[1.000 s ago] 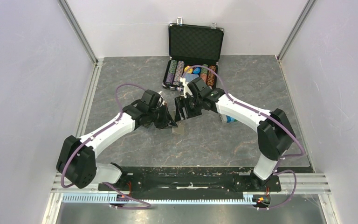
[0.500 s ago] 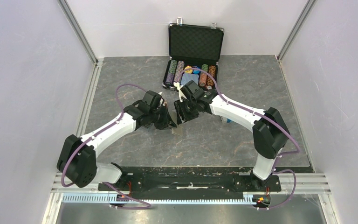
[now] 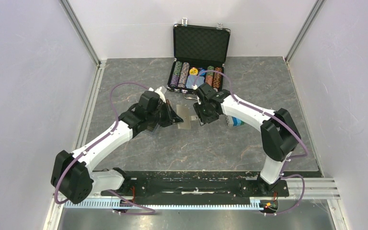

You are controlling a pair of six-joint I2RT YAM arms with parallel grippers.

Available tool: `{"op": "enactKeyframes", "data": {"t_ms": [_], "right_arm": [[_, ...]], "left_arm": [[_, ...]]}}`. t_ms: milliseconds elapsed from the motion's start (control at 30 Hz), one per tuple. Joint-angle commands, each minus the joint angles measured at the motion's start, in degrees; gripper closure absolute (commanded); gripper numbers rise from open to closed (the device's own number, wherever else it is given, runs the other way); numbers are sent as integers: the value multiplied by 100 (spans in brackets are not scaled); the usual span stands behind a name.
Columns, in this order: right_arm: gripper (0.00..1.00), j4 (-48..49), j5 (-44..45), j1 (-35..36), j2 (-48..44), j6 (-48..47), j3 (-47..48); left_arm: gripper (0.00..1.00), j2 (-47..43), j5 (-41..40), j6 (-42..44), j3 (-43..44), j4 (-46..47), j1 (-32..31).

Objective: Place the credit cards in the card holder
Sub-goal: Close the card holder at the center of the board.

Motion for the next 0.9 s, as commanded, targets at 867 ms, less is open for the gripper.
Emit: {"op": "enactKeyframes", "data": {"t_ms": [867], "right_arm": [[54, 2114, -3312, -1048, -1199, 879, -1352]], "left_arm": [[98, 73, 745, -323, -394, 1126, -4]]}}
